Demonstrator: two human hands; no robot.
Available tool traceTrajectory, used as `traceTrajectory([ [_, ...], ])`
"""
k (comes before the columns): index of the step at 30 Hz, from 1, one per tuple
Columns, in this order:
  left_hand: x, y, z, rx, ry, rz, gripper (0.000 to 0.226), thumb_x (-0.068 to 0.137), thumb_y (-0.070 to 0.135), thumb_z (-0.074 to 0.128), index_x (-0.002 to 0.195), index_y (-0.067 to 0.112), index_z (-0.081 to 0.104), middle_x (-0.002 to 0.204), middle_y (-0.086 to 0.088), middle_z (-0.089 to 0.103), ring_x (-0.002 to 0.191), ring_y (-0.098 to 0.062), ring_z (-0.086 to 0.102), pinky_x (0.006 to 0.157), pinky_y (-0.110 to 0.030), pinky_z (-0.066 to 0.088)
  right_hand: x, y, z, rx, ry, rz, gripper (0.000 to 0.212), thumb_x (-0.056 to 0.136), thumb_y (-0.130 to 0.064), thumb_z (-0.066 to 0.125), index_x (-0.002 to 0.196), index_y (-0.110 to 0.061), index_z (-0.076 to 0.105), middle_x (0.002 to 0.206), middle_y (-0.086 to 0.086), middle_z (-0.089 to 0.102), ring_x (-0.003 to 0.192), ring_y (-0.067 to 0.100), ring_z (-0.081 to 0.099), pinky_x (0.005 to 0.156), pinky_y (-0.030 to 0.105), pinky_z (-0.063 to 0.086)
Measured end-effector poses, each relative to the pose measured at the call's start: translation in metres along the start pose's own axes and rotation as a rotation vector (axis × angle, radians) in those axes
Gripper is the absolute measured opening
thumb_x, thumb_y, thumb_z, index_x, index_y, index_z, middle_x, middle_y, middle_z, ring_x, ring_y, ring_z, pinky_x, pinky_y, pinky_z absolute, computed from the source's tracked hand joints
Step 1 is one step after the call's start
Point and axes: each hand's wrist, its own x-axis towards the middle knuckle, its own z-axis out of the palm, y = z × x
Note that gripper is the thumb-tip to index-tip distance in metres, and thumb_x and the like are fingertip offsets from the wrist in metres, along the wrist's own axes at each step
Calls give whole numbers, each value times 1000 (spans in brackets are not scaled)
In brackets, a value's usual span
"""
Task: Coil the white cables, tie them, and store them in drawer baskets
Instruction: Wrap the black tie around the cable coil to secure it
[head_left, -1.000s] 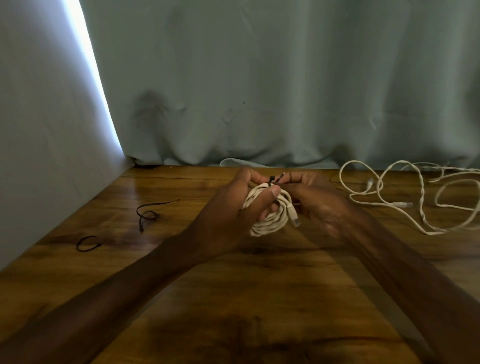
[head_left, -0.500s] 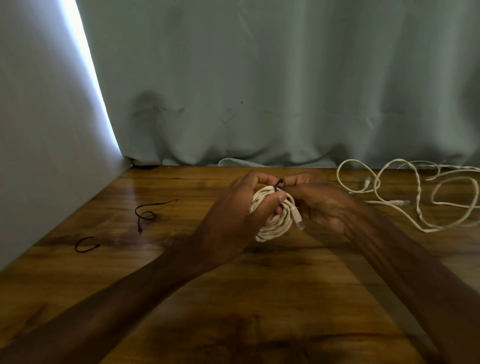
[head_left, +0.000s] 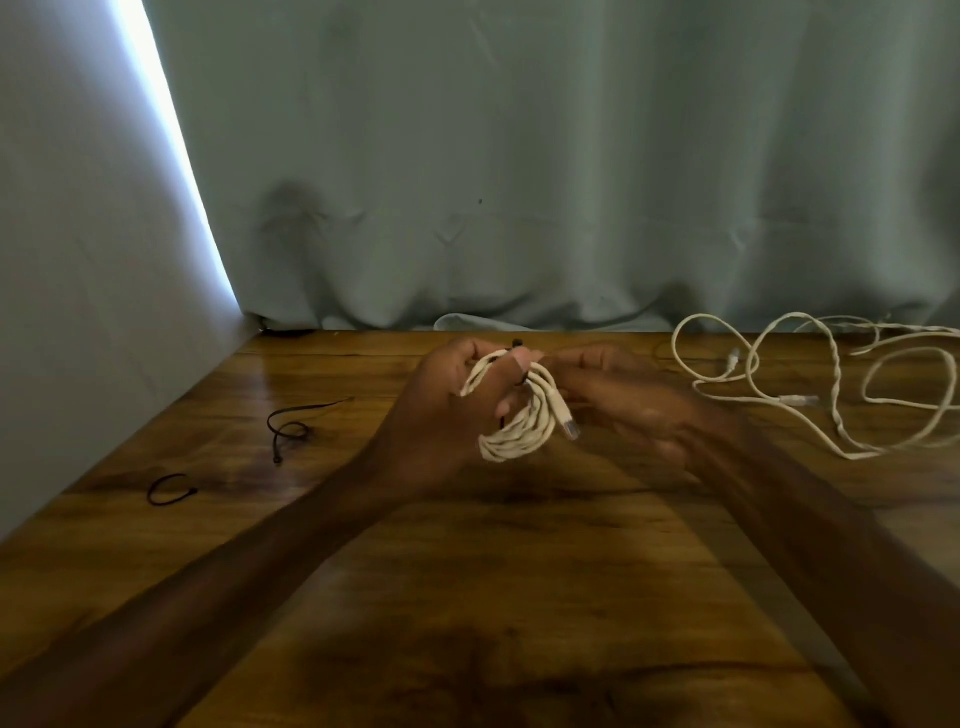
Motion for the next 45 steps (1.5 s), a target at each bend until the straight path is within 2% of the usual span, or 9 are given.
traceTrajectory([
  [4,9,-2,-19,-154,24,-131,44,106,28,53,94,-14,61,57,2,47,62,-13,53,65,-28,48,-2,-14,7,-87,367,-328,13,96,-17,69,101,-9,78,76,1,74,62,7,64,60,24,55],
  [8,13,-5,-31,-242,40,-184,40,105,35,53,74,13,63,60,4,48,59,-8,53,66,-24,47,-16,-24,27,-248,169,-379,17,100,-18,66,100,-8,79,46,-5,58,35,2,43,41,14,34],
  [12,13,0,-27,-254,33,-174,41,105,34,52,74,17,73,56,9,58,59,-7,59,68,-28,48,-16,-18,50,-342,35,-277,24,106,-19,55,118,-21,75,54,5,69,33,12,48,39,20,38],
  [15,12,2,-21,-247,39,-143,43,105,34,54,105,-7,67,58,7,54,60,-7,58,73,-31,49,-19,-15,61,-425,199,-305,26,107,-17,50,112,-24,75,54,1,70,34,8,55,39,18,42],
  [19,11,4,-15,-254,36,-103,33,106,31,53,93,3,65,57,7,52,57,-5,56,66,-28,48,-22,-8,73,-679,389,-426,28,106,-18,48,99,-19,75,50,-10,62,45,0,65,59,20,52],
  [25,9,6,-15,-267,-2,-93,47,105,32,54,115,-13,60,59,3,48,61,-12,58,74,-36,49,-22,-7,68,-221,410,-372,20,101,-17,64,92,-17,81,43,0,62,29,5,51,36,13,36],
  [37,13,6,-25,-199,74,-63,21,103,23,58,101,3,62,56,3,51,58,-10,50,66,-26,50,-23,-31,44,178,180,-23,24,96,-13,62,85,3,77,49,3,40,40,12,33,42,21,27],
  [41,14,4,-24,-166,110,-23,18,103,14,58,100,-3,60,54,6,54,55,-8,49,59,-23,47,-22,-30,37,145,51,59,24,96,-20,63,85,-10,81,52,-5,42,45,8,34,47,25,21],
  [45,15,-4,-29,-102,186,-1,10,101,9,62,98,-1,58,63,6,64,54,-2,57,57,-18,48,-20,-26,38,-221,188,-149,16,94,-20,71,85,-19,84,68,-16,74,63,-5,64,59,13,47],
])
